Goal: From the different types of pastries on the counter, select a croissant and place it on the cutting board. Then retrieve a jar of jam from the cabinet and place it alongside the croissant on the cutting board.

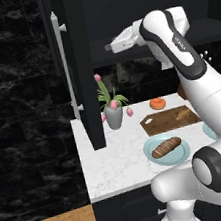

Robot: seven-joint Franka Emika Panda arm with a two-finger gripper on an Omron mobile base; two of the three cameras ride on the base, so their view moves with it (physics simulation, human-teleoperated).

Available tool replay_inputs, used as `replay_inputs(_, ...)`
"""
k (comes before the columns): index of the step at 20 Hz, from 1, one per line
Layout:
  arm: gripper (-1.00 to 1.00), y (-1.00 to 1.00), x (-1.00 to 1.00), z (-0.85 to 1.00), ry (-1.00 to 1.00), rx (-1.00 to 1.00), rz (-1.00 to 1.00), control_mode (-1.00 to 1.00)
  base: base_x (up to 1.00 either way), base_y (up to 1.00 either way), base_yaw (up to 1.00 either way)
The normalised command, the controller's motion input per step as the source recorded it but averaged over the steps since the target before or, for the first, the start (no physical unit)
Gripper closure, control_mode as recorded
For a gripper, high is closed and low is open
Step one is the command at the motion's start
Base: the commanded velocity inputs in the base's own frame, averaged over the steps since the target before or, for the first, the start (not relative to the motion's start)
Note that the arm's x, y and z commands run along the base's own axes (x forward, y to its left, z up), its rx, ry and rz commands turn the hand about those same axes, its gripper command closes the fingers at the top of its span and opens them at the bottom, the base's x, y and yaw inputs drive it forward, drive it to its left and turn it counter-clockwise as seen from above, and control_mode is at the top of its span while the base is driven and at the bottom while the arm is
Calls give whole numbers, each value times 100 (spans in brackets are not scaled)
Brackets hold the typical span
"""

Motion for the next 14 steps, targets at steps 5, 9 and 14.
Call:
replay_inputs(5, -100, 15, 3, 0, -5, 0, 0, -100, 0, 0, 0)
replay_inputs(9, -100, 15, 3, -4, -1, 0, 0, -100, 0, 0, 0)
replay_inputs(14, -100, 9, 4, -5, 0, 0, 0, -100, 0, 0, 0)
